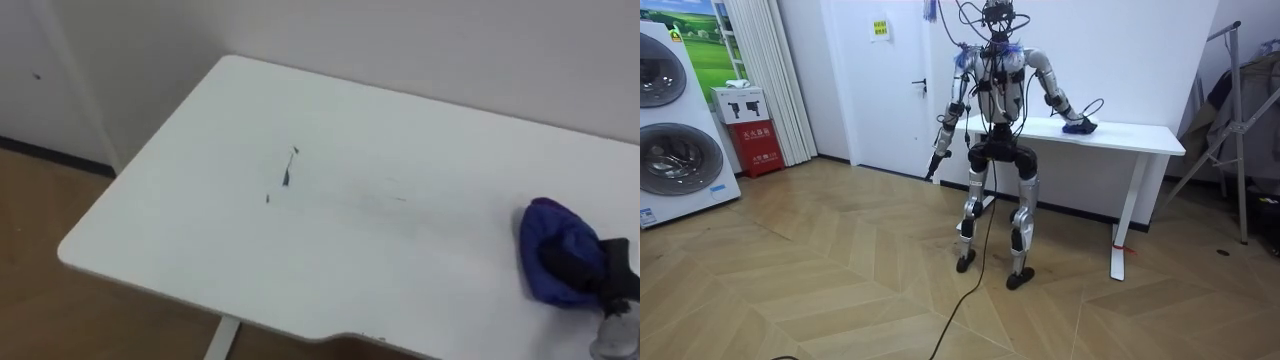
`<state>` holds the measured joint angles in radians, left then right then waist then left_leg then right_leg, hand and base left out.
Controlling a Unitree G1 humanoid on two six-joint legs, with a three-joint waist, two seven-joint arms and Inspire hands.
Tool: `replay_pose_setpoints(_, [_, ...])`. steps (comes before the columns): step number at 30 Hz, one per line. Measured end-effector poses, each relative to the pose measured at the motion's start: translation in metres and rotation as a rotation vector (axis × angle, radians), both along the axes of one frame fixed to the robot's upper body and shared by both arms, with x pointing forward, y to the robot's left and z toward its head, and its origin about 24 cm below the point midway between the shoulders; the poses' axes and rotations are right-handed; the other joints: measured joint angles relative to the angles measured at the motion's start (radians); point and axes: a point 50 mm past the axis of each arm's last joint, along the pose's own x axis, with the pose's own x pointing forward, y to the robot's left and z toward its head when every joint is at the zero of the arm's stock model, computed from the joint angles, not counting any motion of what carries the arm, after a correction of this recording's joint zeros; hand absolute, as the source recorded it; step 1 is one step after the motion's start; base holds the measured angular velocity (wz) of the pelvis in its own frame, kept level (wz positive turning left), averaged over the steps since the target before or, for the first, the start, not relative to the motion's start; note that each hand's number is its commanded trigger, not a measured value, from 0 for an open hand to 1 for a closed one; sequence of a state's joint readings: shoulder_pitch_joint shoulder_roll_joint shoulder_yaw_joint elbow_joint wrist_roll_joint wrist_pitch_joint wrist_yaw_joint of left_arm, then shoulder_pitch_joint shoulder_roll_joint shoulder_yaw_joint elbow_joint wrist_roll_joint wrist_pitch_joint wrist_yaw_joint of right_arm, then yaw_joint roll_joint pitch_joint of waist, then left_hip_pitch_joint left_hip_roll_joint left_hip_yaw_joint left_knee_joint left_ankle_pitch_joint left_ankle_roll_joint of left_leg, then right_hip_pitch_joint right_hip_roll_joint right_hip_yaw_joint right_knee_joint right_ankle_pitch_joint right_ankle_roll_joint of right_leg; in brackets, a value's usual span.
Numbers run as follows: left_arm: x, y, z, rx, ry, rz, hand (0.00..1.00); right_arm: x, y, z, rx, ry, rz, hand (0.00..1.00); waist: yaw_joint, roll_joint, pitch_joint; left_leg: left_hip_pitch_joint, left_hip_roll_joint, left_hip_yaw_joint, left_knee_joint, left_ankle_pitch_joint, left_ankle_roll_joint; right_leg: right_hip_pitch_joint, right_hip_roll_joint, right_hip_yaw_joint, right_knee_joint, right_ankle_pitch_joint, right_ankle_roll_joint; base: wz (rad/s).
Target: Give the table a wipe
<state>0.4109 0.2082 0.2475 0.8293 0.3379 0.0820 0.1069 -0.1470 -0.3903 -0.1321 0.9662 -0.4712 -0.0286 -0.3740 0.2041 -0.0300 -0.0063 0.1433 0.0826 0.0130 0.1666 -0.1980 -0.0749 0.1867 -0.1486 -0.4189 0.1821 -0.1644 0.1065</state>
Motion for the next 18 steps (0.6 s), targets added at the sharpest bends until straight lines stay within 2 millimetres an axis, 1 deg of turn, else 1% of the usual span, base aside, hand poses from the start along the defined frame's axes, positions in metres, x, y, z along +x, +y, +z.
replay_pose_setpoints(1, [-0.001, -0.005, -0.003, -0.015, 0.010, -0.003, 0.00, 0.007, 0.002, 0.002, -0.009, 0.009, -0.003, 1.00, 0.014, 0.015, -0.0006, 0.001, 0.001, 0.008, 0.002, -0.001, 0.000, -0.004, 0.001, 0.011, 0.004, 0.002, -0.004, -0.33])
replay_pose_setpoints(2, [-0.001, -0.007, -0.004, -0.022, 0.013, -0.006, 0.00, 0.009, 0.002, 0.003, -0.015, 0.016, -0.001, 1.00, 0.025, 0.014, 0.0011, 0.001, 0.001, 0.009, 0.002, -0.001, -0.001, -0.007, 0.001, 0.014, 0.005, 0.003, -0.006, -0.27])
replay_pose_setpoints(3, [-0.002, -0.011, -0.006, -0.035, 0.022, -0.006, 0.00, 0.018, 0.006, 0.006, -0.022, 0.021, 0.008, 1.00, 0.039, 0.019, 0.0027, -0.004, 0.001, 0.008, 0.003, -0.002, -0.005, -0.020, 0.004, 0.024, 0.008, 0.007, -0.013, -0.32])
replay_pose_setpoints(4, [-0.003, -0.013, -0.007, -0.043, 0.034, -0.006, 0.00, 0.029, 0.012, 0.010, -0.030, 0.032, 0.047, 1.00, 0.055, 0.021, 0.0026, -0.015, 0.002, 0.002, 0.007, 0.000, -0.004, -0.041, 0.012, 0.045, 0.010, 0.010, -0.018, -0.38])
replay_pose_setpoints(5, [-0.004, -0.014, -0.007, -0.045, 0.042, -0.006, 0.00, 0.037, 0.017, 0.012, -0.037, 0.040, 0.077, 1.00, 0.066, 0.021, 0.0024, -0.018, 0.001, 0.001, 0.006, 0.001, -0.003, -0.053, 0.015, 0.057, 0.014, 0.013, -0.022, -0.50])
replay_pose_setpoints(6, [-0.007, -0.014, -0.008, -0.047, 0.059, 0.003, 0.00, 0.051, 0.027, 0.017, -0.058, 0.053, 0.149, 1.00, 0.081, 0.022, 0.0007, -0.029, 0.001, -0.003, 0.006, 0.005, 0.001, -0.073, 0.021, 0.073, 0.024, 0.018, -0.031, -0.31])
replay_pose_setpoints(7, [-0.013, -0.014, -0.007, -0.050, 0.076, 0.019, 0.00, 0.062, 0.034, 0.023, -0.072, 0.057, 0.205, 1.00, 0.083, 0.017, 0.0027, -0.037, 0.002, -0.010, 0.002, 0.013, 0.002, -0.081, 0.025, 0.074, 0.023, 0.020, -0.035, -0.18])
replay_pose_setpoints(8, [-0.013, -0.014, -0.008, -0.052, 0.076, 0.025, 0.00, 0.066, 0.037, 0.024, -0.075, 0.059, 0.226, 1.00, 0.088, 0.014, 0.0047, -0.041, 0.003, -0.010, 0.000, 0.015, 0.001, -0.085, 0.026, 0.074, 0.022, 0.021, -0.036, 0.05])
replay_pose_setpoints(9, [-0.013, -0.014, -0.008, -0.056, 0.079, 0.031, 0.00, 0.070, 0.041, 0.026, -0.073, 0.061, 0.247, 1.00, 0.099, 0.007, 0.0035, -0.046, 0.005, -0.014, 0.001, 0.016, 0.000, -0.088, 0.028, 0.073, 0.021, 0.022, -0.038, 0.09])
replay_pose_setpoints(10, [-0.015, -0.014, -0.008, -0.063, 0.084, 0.038, 0.00, 0.072, 0.041, 0.027, -0.073, 0.062, 0.251, 1.00, 0.107, 0.002, 0.0044, -0.046, 0.005, -0.020, 0.002, 0.017, 0.000, -0.086, 0.028, 0.068, 0.020, 0.022, -0.038, 0.15])
replay_pose_setpoints(11, [-0.017, -0.014, -0.008, -0.067, 0.091, 0.040, 0.00, 0.072, 0.041, 0.028, -0.075, 0.062, 0.253, 1.00, 0.106, 0.001, 0.0046, -0.046, 0.004, -0.027, 0.002, 0.017, 0.000, -0.086, 0.027, 0.061, 0.020, 0.021, -0.037, 0.20])
replay_pose_setpoints(12, [-0.021, -0.014, -0.008, -0.072, 0.104, 0.044, 0.00, 0.073, 0.041, 0.028, -0.076, 0.061, 0.253, 1.00, 0.108, -0.004, 0.0036, -0.045, 0.003, -0.031, 0.001, 0.017, 0.000, -0.084, 0.026, 0.058, 0.019, 0.017, -0.036, 0.16])
replay_pose_setpoints(13, [-0.029, -0.015, -0.007, -0.073, 0.123, 0.052, 0.00, 0.072, 0.040, 0.027, -0.068, 0.062, 0.247, 1.00, 0.104, -0.005, 0.0041, -0.043, 0.003, -0.034, 0.001, 0.017, 0.000, -0.081, 0.027, 0.055, 0.013, 0.016, -0.036, 0.11])
replay_pose_setpoints(14, [-0.032, -0.015, -0.007, -0.073, 0.131, 0.054, 0.00, 0.071, 0.039, 0.026, -0.060, 0.060, 0.241, 1.00, 0.099, -0.006, 0.0038, -0.043, 0.003, -0.037, 0.001, 0.017, 0.000, -0.079, 0.027, 0.051, 0.011, 0.016, -0.036, 0.11])
replay_pose_setpoints(16, [-0.041, -0.014, -0.005, -0.070, 0.153, 0.066, 0.00, 0.062, 0.034, 0.022, -0.024, 0.032, 0.206, 1.00, 0.076, -0.011, 0.0038, -0.043, 0.000, -0.048, 0.001, 0.017, 0.000, -0.063, 0.025, 0.036, 0.003, 0.015, -0.033, 0.22])
replay_pose_setpoints(17, [-0.041, -0.014, -0.005, -0.068, 0.152, 0.068, 0.00, 0.058, 0.031, 0.021, -0.016, 0.023, 0.192, 1.00, 0.068, -0.014, 0.0035, -0.043, -0.001, -0.053, 0.001, 0.017, 0.000, -0.063, 0.024, 0.028, 0.003, 0.014, -0.031, 0.34])
replay_pose_setpoints(18, [-0.041, -0.013, -0.005, -0.063, 0.150, 0.074, 0.00, 0.047, 0.026, 0.014, 0.010, 0.014, 0.155, 1.00, 0.051, -0.019, 0.0073, -0.043, -0.004, -0.055, 0.001, 0.017, 0.000, -0.055, 0.019, 0.015, 0.002, 0.008, -0.024, 0.40])
